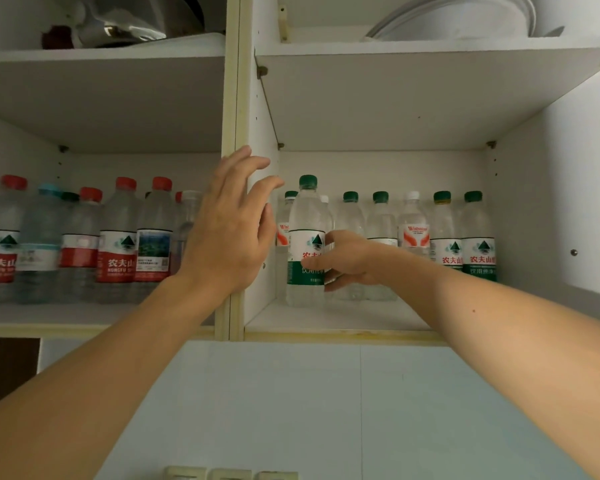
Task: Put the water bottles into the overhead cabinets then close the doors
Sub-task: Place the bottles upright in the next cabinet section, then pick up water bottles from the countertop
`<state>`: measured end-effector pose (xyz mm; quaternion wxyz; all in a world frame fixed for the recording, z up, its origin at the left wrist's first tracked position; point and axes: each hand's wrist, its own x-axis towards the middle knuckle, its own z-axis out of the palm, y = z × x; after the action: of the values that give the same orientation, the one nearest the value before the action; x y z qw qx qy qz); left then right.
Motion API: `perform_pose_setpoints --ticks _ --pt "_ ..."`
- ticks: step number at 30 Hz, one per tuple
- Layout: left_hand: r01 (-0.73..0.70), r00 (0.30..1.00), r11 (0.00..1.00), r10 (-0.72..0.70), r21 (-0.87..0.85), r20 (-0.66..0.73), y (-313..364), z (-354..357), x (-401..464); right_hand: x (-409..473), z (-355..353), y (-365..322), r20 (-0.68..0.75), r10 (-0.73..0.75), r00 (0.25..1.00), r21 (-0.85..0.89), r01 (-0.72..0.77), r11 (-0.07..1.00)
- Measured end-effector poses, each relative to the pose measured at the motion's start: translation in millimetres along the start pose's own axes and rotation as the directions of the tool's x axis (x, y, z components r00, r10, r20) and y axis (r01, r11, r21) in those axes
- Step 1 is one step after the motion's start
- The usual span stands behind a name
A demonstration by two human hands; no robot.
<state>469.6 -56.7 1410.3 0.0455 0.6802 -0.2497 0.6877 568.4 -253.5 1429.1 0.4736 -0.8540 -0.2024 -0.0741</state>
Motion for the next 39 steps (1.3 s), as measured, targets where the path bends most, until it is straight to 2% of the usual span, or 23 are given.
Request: perform_pose_setpoints --ticks 4,7,9,11,14,17,22,23,25,28,31,35,39 --pt "-0.005 1.000 0.997 0.003 0.074 0.030 1 0 0 -6 8 -2 -0.006 0.003 1.000 -0.014 -0.003 1.000" --pt "-0.011 0.996 0.986 -0.003 0.165 0.086 1 -2 2 -20 14 -4 -0.067 0.001 0.998 -0.100 -0.007 0.995" --pt "-0.010 0.988 0.972 -0.026 0.234 0.150 3 -5 5 -37 18 -9 -0.146 -0.075 0.986 -0.170 0.050 0.984" --pt "0.010 0.978 0.970 -0.060 0.243 0.199 8 -10 6 -57 20 -14 -0.236 -0.211 0.949 -0.229 0.157 0.961" --pt "0.037 0.979 0.992 -0.061 0.123 0.195 24 -23 0 -96 23 -18 -0.321 -0.394 0.861 -0.312 0.297 0.902" --pt "0.087 0.987 0.995 -0.079 -0.053 0.142 45 -40 -15 -139 28 -9 -0.395 -0.553 0.733 -0.385 0.414 0.825" --pt "0.286 0.950 0.903 -0.224 -0.319 0.217 85 -60 -58 -207 44 38 -0.473 -0.663 0.580 -0.365 0.556 0.747" --pt "0.322 0.940 0.878 -0.251 -0.355 0.232 92 -63 -70 -219 50 52 -0.479 -0.674 0.563 -0.367 0.568 0.736" --pt "0.412 0.905 0.808 -0.308 -0.421 0.295 104 -64 -98 -240 64 80 -0.468 -0.668 0.579 -0.355 0.568 0.742" --pt "0.555 0.825 0.681 -0.376 -0.478 0.421 123 -62 -147 -264 85 125 -0.423 -0.578 0.698 -0.273 0.509 0.816" --pt "0.689 0.712 0.566 -0.414 -0.452 0.566 146 -54 -206 -282 111 171 -0.362 -0.402 0.841 -0.169 0.364 0.916" --pt "0.862 0.476 0.406 -0.450 -0.302 0.755 178 -40 -296 -303 152 233 -0.228 -0.139 0.964 -0.108 0.117 0.987" --pt "0.919 0.211 0.389 -0.363 -0.058 0.908 206 -36 -389 -329 190 283 -0.086 0.052 0.995 -0.120 -0.062 0.991"
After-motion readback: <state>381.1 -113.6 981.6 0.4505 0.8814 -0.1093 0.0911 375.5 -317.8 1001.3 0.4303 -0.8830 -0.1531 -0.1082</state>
